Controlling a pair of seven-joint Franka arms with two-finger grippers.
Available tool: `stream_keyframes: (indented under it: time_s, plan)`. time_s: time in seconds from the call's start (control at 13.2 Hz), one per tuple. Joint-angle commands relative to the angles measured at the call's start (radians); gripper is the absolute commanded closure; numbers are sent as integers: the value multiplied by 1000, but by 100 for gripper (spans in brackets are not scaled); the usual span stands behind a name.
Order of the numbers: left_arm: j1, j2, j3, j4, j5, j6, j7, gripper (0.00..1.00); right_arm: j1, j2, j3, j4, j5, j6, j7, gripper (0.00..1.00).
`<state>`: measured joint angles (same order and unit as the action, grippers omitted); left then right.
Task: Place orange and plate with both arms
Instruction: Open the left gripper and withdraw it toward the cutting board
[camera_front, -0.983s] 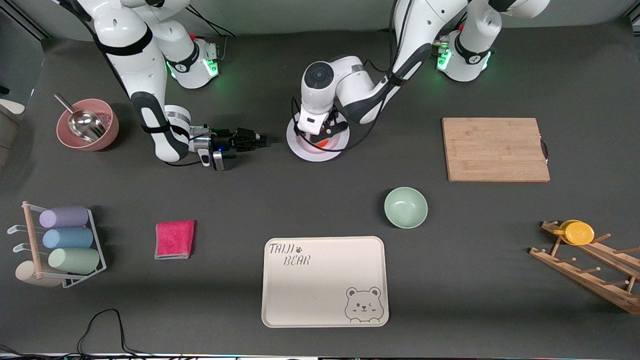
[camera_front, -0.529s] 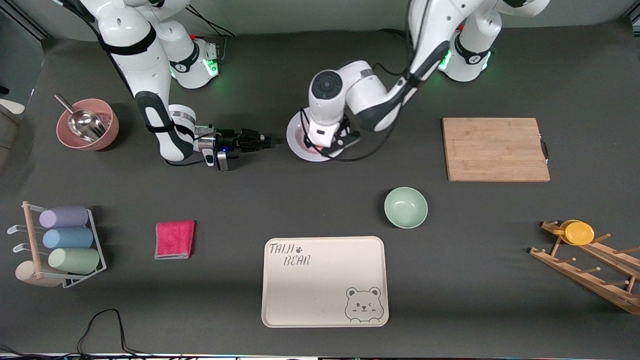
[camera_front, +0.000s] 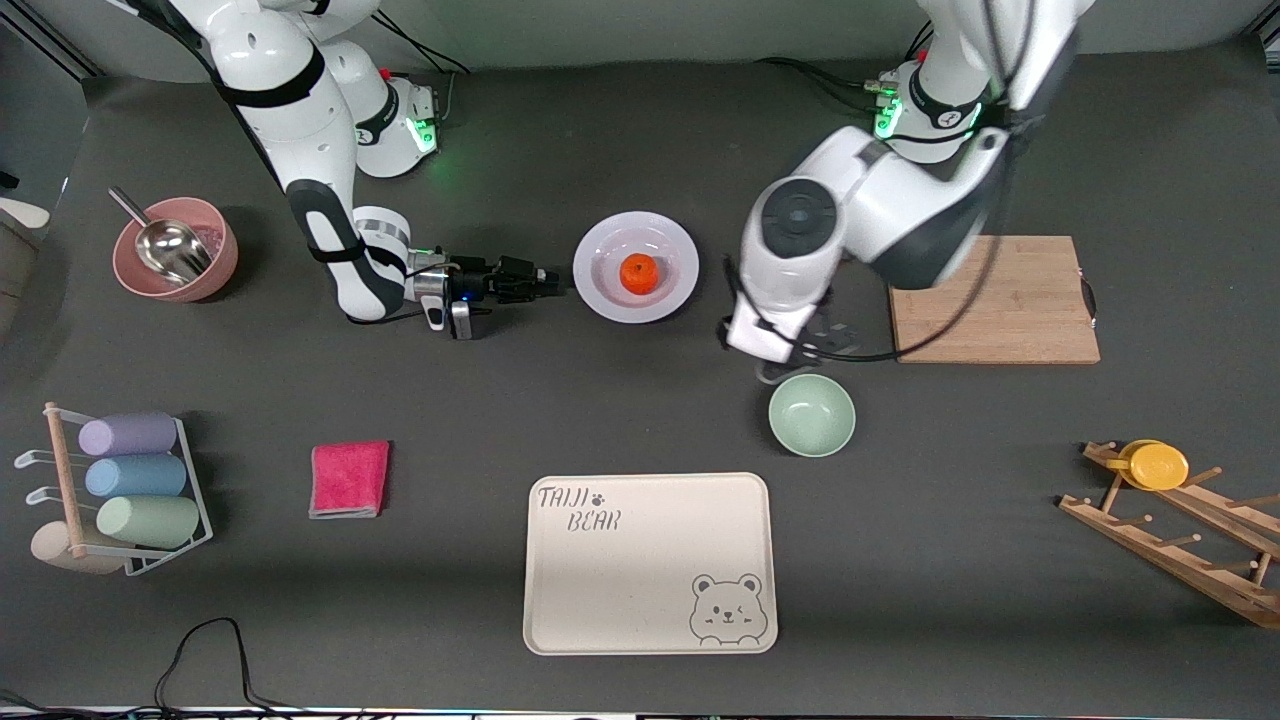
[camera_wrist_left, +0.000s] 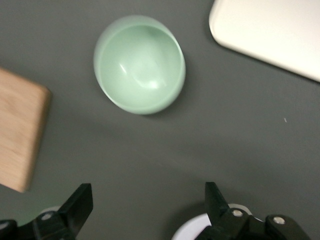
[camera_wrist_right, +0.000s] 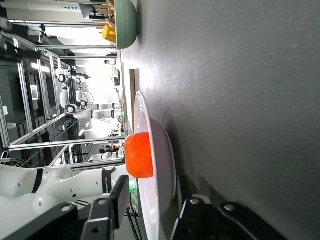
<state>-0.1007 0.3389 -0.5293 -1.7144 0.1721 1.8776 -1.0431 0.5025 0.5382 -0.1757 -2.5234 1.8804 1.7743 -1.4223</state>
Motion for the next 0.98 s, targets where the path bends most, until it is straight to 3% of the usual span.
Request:
stream_keyframes:
  time_s: [0.0,0.3,0.68,0.83,0.91]
  plan:
    - [143,-84,-8,4,-66,-80,244,0,7,43,44,31,60,28,-24,54]
    - [312,-106,-3,84,-71,-213,490,0,13,54,84,55,79,60,-29,54]
    - [439,-199,-1,76,-62,-268,676,0,34,57,94,74,80,60,-38,55]
    - [475,-230,15,73,-62,-294,771,0,34,57,97,78,79,60,-38,72]
    - [423,-256,113,72,-63,-304,820,0,34,58,105,80,79,60,-40,76]
